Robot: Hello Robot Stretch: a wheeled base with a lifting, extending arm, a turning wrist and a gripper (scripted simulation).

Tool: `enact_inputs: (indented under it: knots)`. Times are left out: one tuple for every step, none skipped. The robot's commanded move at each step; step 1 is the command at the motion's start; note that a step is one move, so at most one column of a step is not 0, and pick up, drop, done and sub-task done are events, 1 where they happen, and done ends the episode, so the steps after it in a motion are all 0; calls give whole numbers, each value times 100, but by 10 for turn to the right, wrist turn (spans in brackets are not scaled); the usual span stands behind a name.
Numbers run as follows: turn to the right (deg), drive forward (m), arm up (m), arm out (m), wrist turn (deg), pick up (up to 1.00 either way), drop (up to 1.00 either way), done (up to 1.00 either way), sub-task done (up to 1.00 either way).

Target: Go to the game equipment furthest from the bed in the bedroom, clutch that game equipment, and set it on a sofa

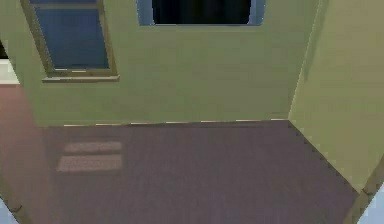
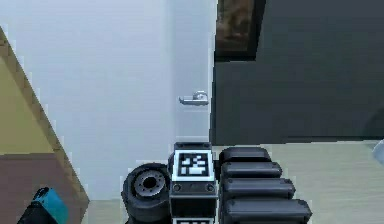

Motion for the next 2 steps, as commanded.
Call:
enact_inputs:
  knots:
    - [-300, 0, 0, 0, 0, 0, 0, 0, 0]
    - [0, 100, 0, 0, 0, 0, 0, 0, 0]
